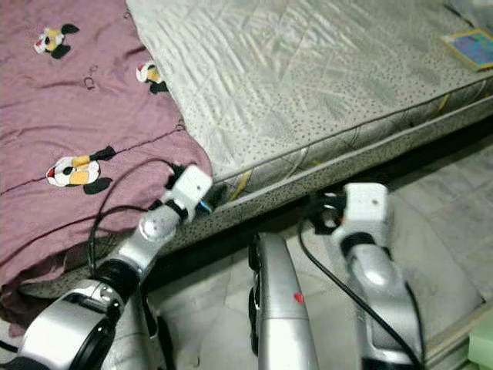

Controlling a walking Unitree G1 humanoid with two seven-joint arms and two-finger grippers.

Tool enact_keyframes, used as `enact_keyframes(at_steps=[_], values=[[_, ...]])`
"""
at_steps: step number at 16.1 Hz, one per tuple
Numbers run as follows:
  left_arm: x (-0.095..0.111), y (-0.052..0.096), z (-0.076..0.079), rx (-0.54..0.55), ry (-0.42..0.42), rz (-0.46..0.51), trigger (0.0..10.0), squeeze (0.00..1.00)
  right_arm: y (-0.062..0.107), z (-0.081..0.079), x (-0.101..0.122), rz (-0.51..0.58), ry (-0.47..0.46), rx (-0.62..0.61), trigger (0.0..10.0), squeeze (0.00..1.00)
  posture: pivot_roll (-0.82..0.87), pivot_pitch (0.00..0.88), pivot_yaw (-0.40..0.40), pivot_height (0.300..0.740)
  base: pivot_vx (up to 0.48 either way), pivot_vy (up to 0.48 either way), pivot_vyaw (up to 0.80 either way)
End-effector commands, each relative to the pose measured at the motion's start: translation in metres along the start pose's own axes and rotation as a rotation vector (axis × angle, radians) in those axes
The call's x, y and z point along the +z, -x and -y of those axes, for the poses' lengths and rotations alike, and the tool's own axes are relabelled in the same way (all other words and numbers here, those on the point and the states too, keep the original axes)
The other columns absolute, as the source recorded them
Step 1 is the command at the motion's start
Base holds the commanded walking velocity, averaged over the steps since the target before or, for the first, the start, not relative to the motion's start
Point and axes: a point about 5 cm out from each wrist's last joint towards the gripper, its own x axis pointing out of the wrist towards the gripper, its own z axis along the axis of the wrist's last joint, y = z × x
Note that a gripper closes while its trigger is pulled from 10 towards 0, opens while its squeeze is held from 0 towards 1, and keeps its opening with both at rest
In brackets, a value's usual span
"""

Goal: Clean up the room

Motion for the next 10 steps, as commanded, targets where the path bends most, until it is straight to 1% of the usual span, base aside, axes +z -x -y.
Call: enact_keyframes(at_steps=[1, 2, 3, 4, 5, 6, 7, 8, 9, 10], values=[[0.015, 0.002, -0.016, 0.093, -0.019, 0.105, 10.0, 0.00, -0.008, -0.006, 0.002, 0.022, -0.008, 0.007, 10.0, 0.00, -0.17, 0.078, -0.017, 0.489, 0.000, 0.000, 0.00], [0.022, 0.005, -0.025, 0.138, -0.021, 0.157, 10.0, 0.00, -0.014, -0.012, 0.004, 0.037, -0.013, 0.018, 10.0, 0.00, -0.16, 0.065, -0.017, 0.489, 0.000, 0.000, 0.00], [0.025, 0.007, -0.028, 0.159, -0.021, 0.181, 10.0, 0.00, -0.018, -0.014, 0.005, 0.046, -0.015, 0.023, 10.0, 0.00, -0.15, 0.053, -0.019, 0.489, 0.000, 0.000, 0.00], [0.031, 0.011, -0.034, 0.189, -0.025, 0.229, 10.0, 0.00, -0.024, -0.019, 0.006, 0.059, -0.019, 0.032, 10.0, 0.00, -0.13, 0.036, -0.019, 0.489, 0.000, 0.000, 0.00], [0.036, 0.016, -0.038, 0.209, -0.020, 0.266, 10.0, 0.00, -0.029, -0.023, 0.008, 0.071, -0.026, 0.040, 10.0, 0.00, -0.13, 0.025, -0.017, 0.489, 0.000, 0.000, 0.00], [0.041, 0.025, -0.046, 0.254, 0.006, 0.308, 10.0, 0.00, -0.036, -0.029, 0.011, 0.086, -0.035, 0.053, 10.0, 0.00, -0.12, 0.013, -0.016, 0.489, 0.000, 0.000, 0.00], [0.040, 0.033, -0.053, 0.320, 0.092, 0.303, 10.0, 0.00, -0.042, -0.034, 0.013, 0.101, -0.051, 0.061, 10.0, 0.00, -0.10, 0.000, -0.017, 0.489, 0.000, 0.000, 0.00], [0.037, 0.039, -0.056, 0.363, 0.137, 0.297, 10.0, 0.00, -0.044, -0.036, 0.013, 0.108, -0.061, 0.060, 10.0, 0.00, -0.10, 0.000, -0.015, 0.489, 0.000, 0.000, 0.00], [0.031, 0.054, -0.064, 0.453, 0.214, 0.285, 10.0, 0.00, -0.047, -0.040, 0.014, 0.122, -0.078, 0.068, 10.0, 0.00, -0.08, 0.000, -0.007, 0.489, 0.000, 0.000, 0.00], [0.027, 0.062, -0.069, 0.497, 0.247, 0.280, 10.0, 0.00, -0.049, -0.043, 0.014, 0.129, -0.086, 0.073, 10.0, 0.00, -0.08, 0.000, -0.003, 0.489, 0.000, 0.000, 0.00]])
